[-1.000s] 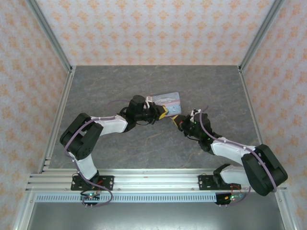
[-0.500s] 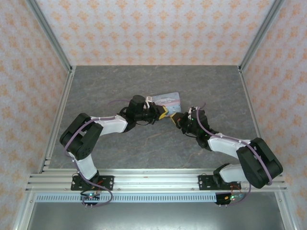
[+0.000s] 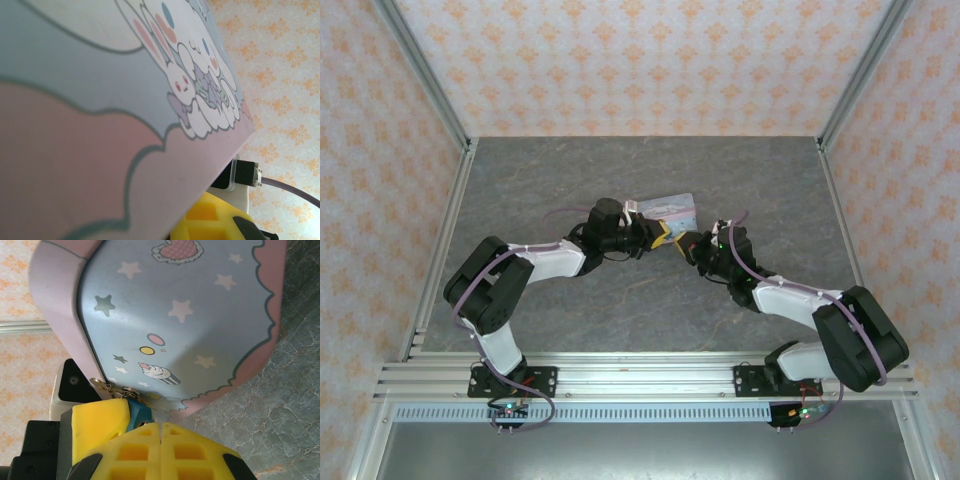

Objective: Unlock a padlock with a key

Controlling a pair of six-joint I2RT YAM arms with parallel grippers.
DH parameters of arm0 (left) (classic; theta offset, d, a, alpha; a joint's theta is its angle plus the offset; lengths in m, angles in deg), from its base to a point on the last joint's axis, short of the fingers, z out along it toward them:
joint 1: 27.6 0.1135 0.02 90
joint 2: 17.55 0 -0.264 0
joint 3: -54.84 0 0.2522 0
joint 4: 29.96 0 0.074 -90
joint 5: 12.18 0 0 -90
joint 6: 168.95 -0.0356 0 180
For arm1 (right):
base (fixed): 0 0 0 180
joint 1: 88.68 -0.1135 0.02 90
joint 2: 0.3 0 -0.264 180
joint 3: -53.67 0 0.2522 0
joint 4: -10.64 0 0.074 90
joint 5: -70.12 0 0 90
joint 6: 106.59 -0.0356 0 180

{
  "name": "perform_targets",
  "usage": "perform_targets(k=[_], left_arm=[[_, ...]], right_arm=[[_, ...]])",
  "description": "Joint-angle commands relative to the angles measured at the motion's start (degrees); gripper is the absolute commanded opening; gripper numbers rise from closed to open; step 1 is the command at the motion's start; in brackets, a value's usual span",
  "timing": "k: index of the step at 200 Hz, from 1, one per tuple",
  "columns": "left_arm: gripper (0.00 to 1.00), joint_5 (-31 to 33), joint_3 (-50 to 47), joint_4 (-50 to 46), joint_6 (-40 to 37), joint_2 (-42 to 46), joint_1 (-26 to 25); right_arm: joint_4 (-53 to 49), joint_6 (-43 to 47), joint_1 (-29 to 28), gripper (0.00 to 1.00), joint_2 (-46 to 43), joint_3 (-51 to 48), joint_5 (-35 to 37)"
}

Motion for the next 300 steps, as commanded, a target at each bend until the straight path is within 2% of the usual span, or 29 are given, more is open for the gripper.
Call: perform_targets(k=[1, 134, 300], left_arm=[[0.00, -1.6, 0.0, 1.9, 0.1, 2.4, 0.1], [0.00, -1.0, -0.3, 0.7, -0.9, 2.5, 0.2], [0.00, -1.1, -0.6, 0.7, -1.0, 2.7, 0.2]], right_arm=[[1.3, 0.6, -0.5, 0.00, 0.0, 2.0, 0.1], [-4.8, 3.1, -0.5, 0.00, -1.9, 1.5, 1.7], [-5.6, 3.0, -0.5, 0.00, -2.4, 3.8, 1.4]])
